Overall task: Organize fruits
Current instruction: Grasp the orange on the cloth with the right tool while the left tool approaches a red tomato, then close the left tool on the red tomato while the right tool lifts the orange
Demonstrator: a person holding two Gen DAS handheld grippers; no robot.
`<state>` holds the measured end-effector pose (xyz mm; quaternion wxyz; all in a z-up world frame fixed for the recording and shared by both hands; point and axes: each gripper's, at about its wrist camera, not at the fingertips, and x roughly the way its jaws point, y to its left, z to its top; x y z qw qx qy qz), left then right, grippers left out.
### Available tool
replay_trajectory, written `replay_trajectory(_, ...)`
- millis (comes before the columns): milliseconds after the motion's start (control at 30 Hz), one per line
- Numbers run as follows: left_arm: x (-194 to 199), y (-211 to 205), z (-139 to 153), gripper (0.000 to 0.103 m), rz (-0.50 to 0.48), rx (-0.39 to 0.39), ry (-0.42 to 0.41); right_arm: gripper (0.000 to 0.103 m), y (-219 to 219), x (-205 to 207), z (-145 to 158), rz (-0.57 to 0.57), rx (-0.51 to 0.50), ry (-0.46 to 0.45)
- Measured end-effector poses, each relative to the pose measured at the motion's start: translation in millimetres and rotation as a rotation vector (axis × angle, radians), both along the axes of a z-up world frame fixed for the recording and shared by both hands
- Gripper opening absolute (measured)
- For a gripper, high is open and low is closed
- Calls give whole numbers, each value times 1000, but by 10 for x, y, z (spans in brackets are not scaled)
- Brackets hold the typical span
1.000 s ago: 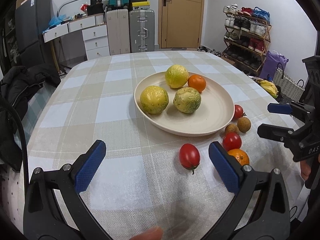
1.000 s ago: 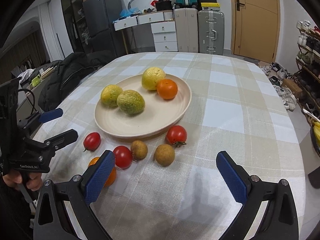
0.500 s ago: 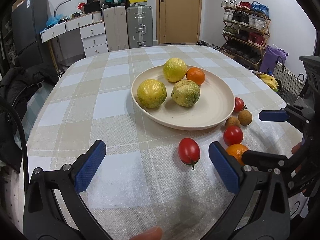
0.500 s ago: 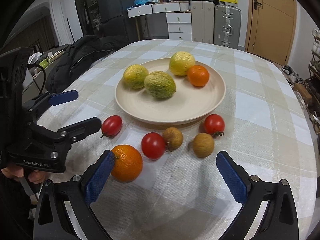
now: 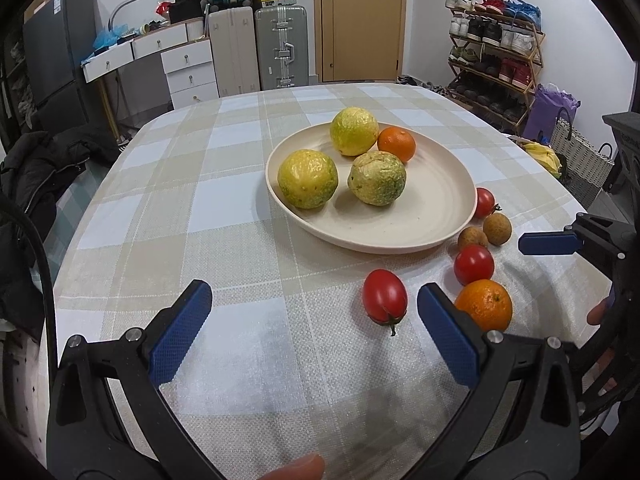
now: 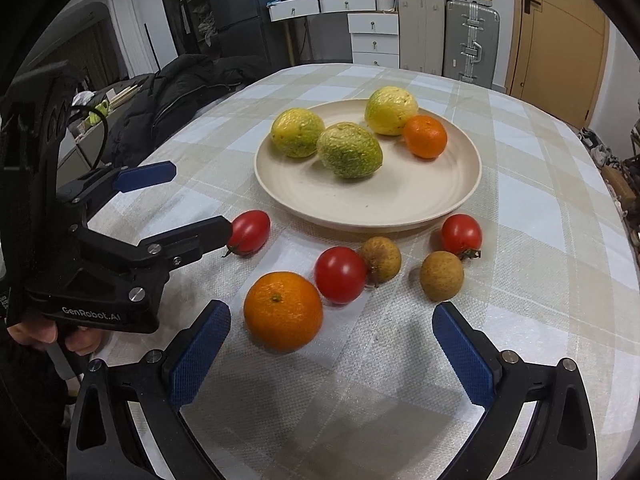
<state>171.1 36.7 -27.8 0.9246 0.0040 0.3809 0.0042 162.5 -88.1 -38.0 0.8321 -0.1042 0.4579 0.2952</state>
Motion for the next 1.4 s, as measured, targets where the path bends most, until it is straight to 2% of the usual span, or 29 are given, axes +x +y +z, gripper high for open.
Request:
replay_trajectory(233,11,-4,-19,103,2,8,12,100,25,2,-52,21,10,34)
replay_trajectory(300,16,-8,-26,103,1,8,15,83,31,-10,-50,41,28,46)
replay_trajectory(533,24,-28,-59,103,0,17,31,68,89,-71,-57,99,59,85)
replay_trajectory(600,29,-27,-65,103,-2,15,35,55,88,-76,-54,104,67,84)
replay_trajectory(700,37,-29,-73,103,-7,10,40,45,76,-84,-39,99,78,77)
replay_trajectory(967,41,-73,-86,101,-39,6,50,42,61,-117,38,109,82,45)
replay_trajectory(1067,53,-107,-101,95,-69,0,63,42,-19,-101,139,81,99,17)
replay_trajectory(1300,115,-212,-187,64,-131,-1,118,42,-232,-5,255,10,153,-9)
replay_trajectory(1400,141,-216,-208,52,-139,-26,130,42,-262,19,287,1,158,-16)
